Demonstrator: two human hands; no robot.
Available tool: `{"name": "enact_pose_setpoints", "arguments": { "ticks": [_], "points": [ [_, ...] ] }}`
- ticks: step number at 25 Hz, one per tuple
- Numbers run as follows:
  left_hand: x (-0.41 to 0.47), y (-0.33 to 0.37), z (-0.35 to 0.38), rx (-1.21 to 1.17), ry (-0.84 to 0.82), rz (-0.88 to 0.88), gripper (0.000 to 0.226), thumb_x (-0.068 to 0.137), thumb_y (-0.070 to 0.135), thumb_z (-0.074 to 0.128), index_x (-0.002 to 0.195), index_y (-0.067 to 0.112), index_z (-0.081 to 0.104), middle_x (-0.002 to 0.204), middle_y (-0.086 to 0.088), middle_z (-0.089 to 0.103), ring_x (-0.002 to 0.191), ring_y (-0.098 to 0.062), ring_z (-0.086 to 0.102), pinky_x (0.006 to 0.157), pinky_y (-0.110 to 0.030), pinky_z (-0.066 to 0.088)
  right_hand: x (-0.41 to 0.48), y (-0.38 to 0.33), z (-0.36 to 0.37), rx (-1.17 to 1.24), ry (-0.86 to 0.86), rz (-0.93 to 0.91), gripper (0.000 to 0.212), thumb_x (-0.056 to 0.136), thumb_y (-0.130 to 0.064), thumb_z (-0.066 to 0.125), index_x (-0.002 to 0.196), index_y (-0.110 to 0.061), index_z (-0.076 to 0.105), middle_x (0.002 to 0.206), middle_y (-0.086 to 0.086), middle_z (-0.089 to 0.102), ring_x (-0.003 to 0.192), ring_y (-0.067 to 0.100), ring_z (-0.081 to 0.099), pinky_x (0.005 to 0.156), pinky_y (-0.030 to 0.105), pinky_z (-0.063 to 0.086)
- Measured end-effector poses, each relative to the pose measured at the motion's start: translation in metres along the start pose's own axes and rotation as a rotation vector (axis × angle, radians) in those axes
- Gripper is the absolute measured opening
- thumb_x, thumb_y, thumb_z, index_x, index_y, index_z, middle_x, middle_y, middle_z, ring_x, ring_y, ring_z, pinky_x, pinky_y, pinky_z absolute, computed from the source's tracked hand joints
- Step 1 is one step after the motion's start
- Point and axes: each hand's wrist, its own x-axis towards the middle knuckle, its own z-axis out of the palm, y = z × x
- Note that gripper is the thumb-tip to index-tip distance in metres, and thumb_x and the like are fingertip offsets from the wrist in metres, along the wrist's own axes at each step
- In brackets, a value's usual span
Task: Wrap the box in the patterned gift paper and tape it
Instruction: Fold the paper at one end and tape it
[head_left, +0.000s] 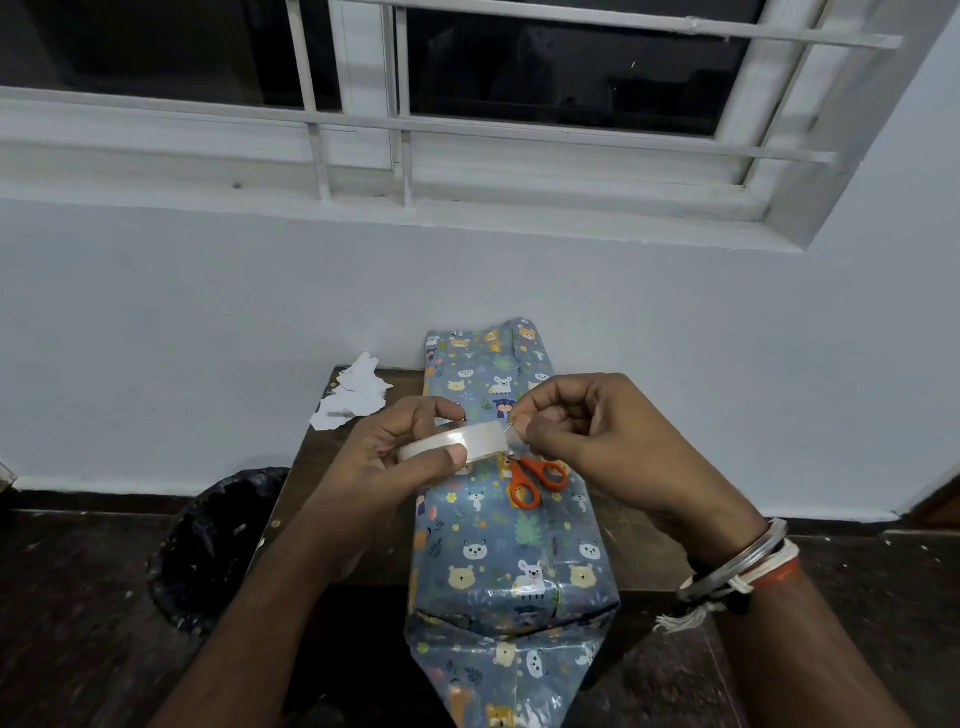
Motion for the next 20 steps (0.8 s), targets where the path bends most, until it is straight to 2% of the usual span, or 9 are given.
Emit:
{"name": "enact_pose_setpoints", "arguments": {
  "ticks": [1,3,5,8,10,12,14,18,20],
  "points": [
    [0.000,0.000,0.000,0.027,-0.015,0.008,0.061,0.073,0.036,0.074,0.088,-0.018,0.051,0.121,0.001,0.067,0.113,-0.023,0.065,0.103,-0.065,0.047,0.000,0.000,0.002,-0.003,0.000,0.001,0.011,0.095,-0.010,0.070,0.087,-0.013,0.076,0.084,0.025,0.068,0.074,0.023,0.055,0.071,0.042,0.044],
    [-0.001,0.000,0.000,0.061,-0.061,0.019,0.044,0.074,0.035,0.073,0.070,-0.003,0.051,0.132,0.004,0.067,0.122,-0.017,0.064,0.105,-0.052,0.048,0.001,0.002,0.005,0.006,-0.006,0.011,0.009,0.094,-0.014,0.070,0.087,-0.013,0.075,0.088,0.022,0.071,0.074,0.025,0.056,0.071,0.044,0.044],
    [-0.001,0.002,0.000,0.047,-0.124,0.015,0.044,0.076,0.033,0.072,0.064,0.002,0.043,0.139,0.007,0.064,0.129,-0.013,0.060,0.107,-0.048,0.045,0.003,0.004,0.006,0.055,-0.013,0.028,0.007,0.095,-0.013,0.070,0.090,-0.010,0.073,0.085,0.019,0.073,0.073,0.030,0.057,0.069,0.047,0.043],
    [0.000,0.002,0.000,0.031,-0.179,-0.027,0.071,0.074,0.039,0.070,0.093,-0.027,0.053,0.132,0.013,0.069,0.111,0.000,0.064,0.097,-0.030,0.049,0.003,0.002,0.005,0.057,-0.010,0.010,0.008,0.096,-0.007,0.069,0.090,-0.007,0.074,0.077,0.023,0.070,0.065,0.029,0.053,0.064,0.045,0.043],
    [-0.001,0.003,0.002,0.033,-0.186,-0.031,0.078,0.074,0.039,0.068,0.103,-0.032,0.050,0.113,0.015,0.075,0.094,0.002,0.065,0.082,-0.017,0.048,0.002,0.000,0.004,0.005,0.009,-0.015,0.010,0.096,-0.007,0.068,0.089,-0.011,0.075,0.073,0.018,0.069,0.064,0.027,0.055,0.063,0.043,0.045],
    [-0.001,0.003,0.004,-0.006,-0.210,-0.058,0.060,0.075,0.034,0.071,0.096,-0.019,0.054,0.103,0.009,0.072,0.089,-0.004,0.063,0.077,-0.016,0.047,0.002,-0.003,0.004,-0.093,0.035,-0.053,0.014,0.095,-0.009,0.068,0.086,-0.017,0.075,0.069,0.004,0.069,0.062,0.023,0.057,0.061,0.039,0.048],
    [-0.001,0.002,0.004,-0.069,-0.215,-0.074,0.041,0.075,0.027,0.076,0.097,0.003,0.050,0.102,-0.005,0.063,0.089,-0.012,0.059,0.078,-0.023,0.047,0.002,-0.004,0.007,-0.202,0.049,-0.084,0.015,0.095,-0.013,0.067,0.085,-0.022,0.074,0.070,-0.002,0.070,0.058,0.014,0.060,0.060,0.033,0.050],
    [0.000,0.003,0.007,-0.132,-0.184,-0.127,0.056,0.071,0.029,0.076,0.121,0.021,0.053,0.104,-0.013,0.059,0.092,-0.020,0.062,0.080,-0.030,0.051,-0.003,-0.011,0.012,-0.368,0.127,-0.166,0.012,0.096,-0.019,0.069,0.087,-0.026,0.073,0.072,-0.011,0.071,0.054,0.004,0.064,0.056,0.013,0.044],
    [0.000,0.005,0.011,-0.093,-0.183,-0.124,0.052,0.073,0.035,0.072,0.123,0.026,0.060,0.101,-0.015,0.056,0.090,-0.025,0.056,0.082,-0.033,0.047,-0.004,-0.016,0.011,-0.418,0.150,-0.207,0.010,0.096,-0.021,0.069,0.089,-0.026,0.074,0.076,-0.019,0.071,0.060,0.002,0.067,0.055,0.012,0.045]
  ]
}}
